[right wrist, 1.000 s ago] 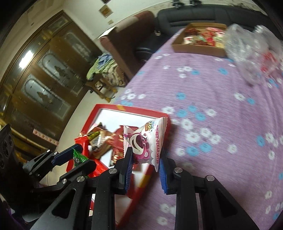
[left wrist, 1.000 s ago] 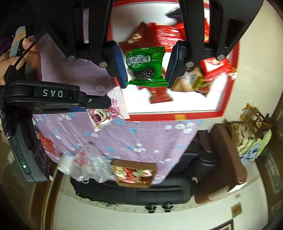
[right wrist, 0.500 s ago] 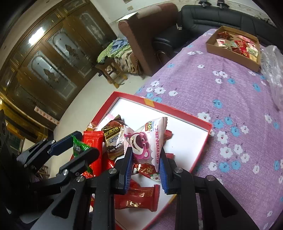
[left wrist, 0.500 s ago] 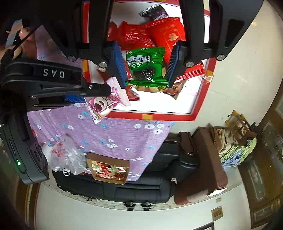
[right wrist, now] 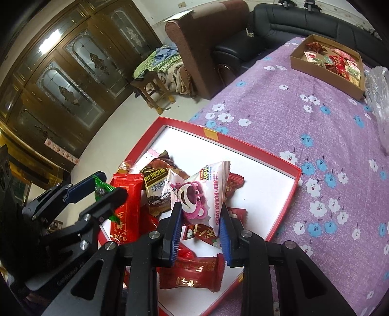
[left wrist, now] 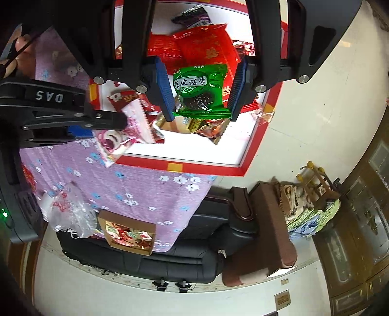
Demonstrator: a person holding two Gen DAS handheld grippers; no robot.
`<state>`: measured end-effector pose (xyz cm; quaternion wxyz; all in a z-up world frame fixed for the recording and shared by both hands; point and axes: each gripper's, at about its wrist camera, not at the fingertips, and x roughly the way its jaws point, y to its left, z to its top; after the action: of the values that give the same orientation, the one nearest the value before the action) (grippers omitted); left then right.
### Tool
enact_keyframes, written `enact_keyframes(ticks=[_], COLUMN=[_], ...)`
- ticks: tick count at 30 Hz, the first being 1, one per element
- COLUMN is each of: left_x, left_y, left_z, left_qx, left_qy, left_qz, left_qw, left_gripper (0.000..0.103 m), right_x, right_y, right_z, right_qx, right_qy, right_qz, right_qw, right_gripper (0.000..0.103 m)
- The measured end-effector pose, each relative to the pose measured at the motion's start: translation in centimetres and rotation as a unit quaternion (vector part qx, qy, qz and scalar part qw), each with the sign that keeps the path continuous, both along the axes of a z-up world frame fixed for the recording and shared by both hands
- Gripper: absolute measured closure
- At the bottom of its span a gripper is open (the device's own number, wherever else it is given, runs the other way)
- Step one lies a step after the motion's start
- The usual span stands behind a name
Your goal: Organize snacks
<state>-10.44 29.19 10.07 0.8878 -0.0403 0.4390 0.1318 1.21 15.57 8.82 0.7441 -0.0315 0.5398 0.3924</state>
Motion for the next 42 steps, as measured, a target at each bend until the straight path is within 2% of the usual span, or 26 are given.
enact_keyframes(ticks=[13,17,19,20,21,25,27,31,35,42], left_x=[0.4,0.4,0.4,0.4,0.3,-0.2,-0.6,-0.9,-0.7,-1.6], left_y=[1.0,0.8,0.8,0.9,0.9,0.4,-0.1,-1.3,-1.7,-3.8], left_z=[-2.0,-2.4,-2.5,-2.4,-2.3,-1.4,-1.0,0.2,1.1,2.1], left_qx=[-0.004,0.000,0.008,0.014,0.020,0.067,0.090,0.119,0.098,0.062], left_qy=[0.027,0.038,0.042,0.042,0.039,0.021,0.011,-0.008,-0.012,-0.016], left_qz=[0.014,0.017,0.025,0.030,0.034,0.039,0.037,0.028,0.042,0.077], left_qw=[0.9995,0.9991,0.9988,0.9986,0.9984,0.9968,0.9952,0.9925,0.9942,0.9949], left_gripper=[0.060,0.059,0.052,0.042,0.037,0.032,0.024,0.021,0.021,0.021], right_x=[-0.4,-0.4,-0.3,-0.2,-0.1,0.4,0.5,0.2,-0.5,-2.4], right_y=[-0.1,-0.2,-0.5,-0.6,-0.9,-2.0,-2.6,-3.3,-4.1,-5.9], right_z=[-1.3,-1.5,-1.7,-1.9,-2.0,-2.1,-2.2,-2.2,-1.4,1.9], right_qx=[-0.030,-0.048,-0.054,-0.057,-0.059,-0.056,-0.052,-0.043,-0.041,-0.031], right_qy=[0.009,0.005,0.010,0.012,0.013,0.018,0.020,0.021,-0.001,-0.090], right_qz=[0.004,0.000,-0.005,-0.010,-0.016,-0.042,-0.055,-0.064,-0.048,-0.002], right_qw=[1.000,0.999,0.998,0.998,0.998,0.997,0.997,0.997,0.998,0.995], right_gripper=[0.072,0.058,0.054,0.050,0.048,0.047,0.046,0.045,0.045,0.044])
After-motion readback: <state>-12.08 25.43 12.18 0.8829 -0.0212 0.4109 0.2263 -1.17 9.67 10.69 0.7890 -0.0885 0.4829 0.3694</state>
